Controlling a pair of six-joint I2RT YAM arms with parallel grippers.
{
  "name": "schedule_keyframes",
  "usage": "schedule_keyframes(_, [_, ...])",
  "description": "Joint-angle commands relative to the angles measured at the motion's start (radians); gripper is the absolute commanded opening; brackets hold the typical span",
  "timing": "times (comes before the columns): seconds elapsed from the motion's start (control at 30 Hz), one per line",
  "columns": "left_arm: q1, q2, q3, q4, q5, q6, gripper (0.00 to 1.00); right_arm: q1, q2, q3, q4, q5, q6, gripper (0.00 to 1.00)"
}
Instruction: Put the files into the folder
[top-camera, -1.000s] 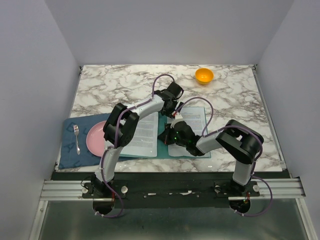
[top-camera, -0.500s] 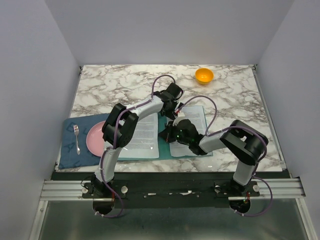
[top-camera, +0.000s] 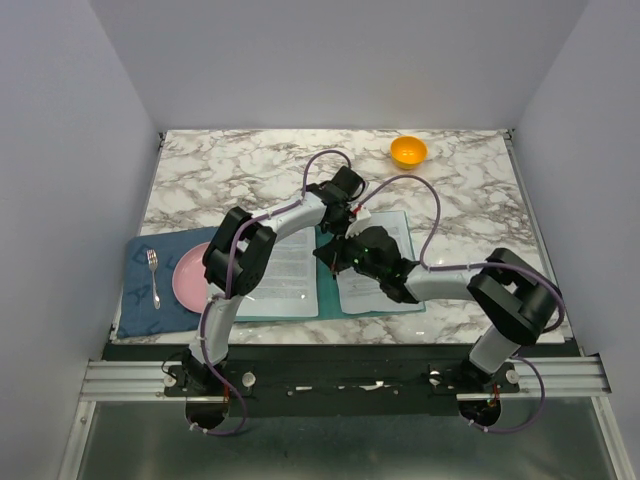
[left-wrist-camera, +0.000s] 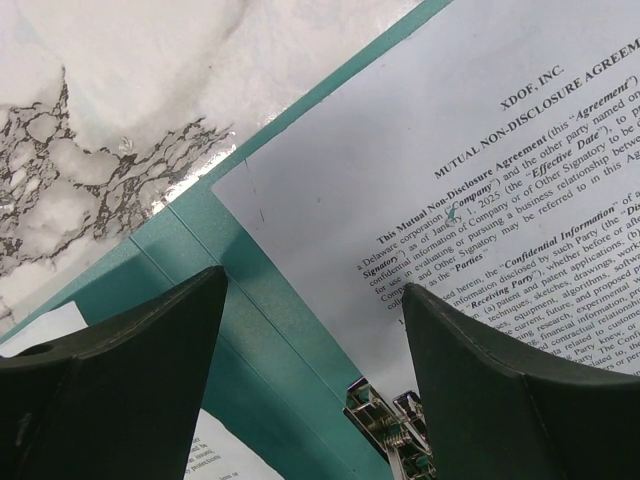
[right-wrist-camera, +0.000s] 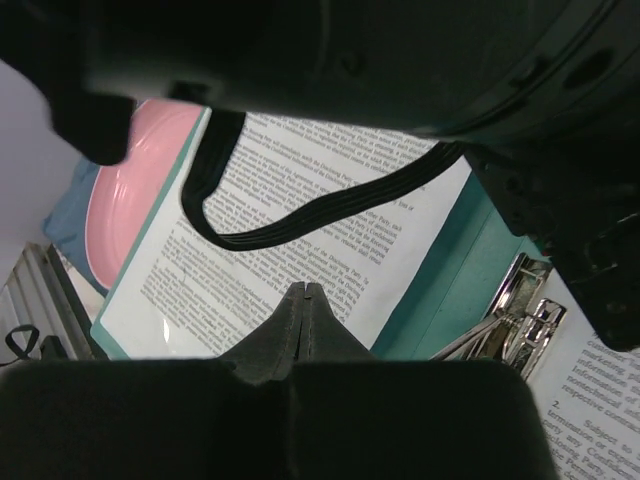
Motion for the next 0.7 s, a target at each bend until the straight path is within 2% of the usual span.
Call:
schedule_keyframes(0.0, [0.003, 0.033, -0.063, -0.101, -0.041, 0.039, 0.85, -0.002, -0.051, -0.028, -0.026, 0.089, -0.057, 0.01])
schedule_keyframes(0.27, [0.003, 0.03, -0.071, -0.1, -0.039, 0.039, 0.84, -0.025, 0.041, 0.029, -0.079, 0.023, -0.04, 0.01])
schedule_keyframes(0.4, [0.003, 0.035, -0.075, -0.097, -0.036, 0.039, 0.84, -0.028, 0.093, -0.002, -0.045, 0.004, -0.003, 0.01])
schedule_keyframes(0.67, [0.004, 0.038, -0.083, -0.096, -0.047, 0.048, 0.84, -0.03, 0.096, -0.046, -0.023, -0.031, 0.02, 0.0])
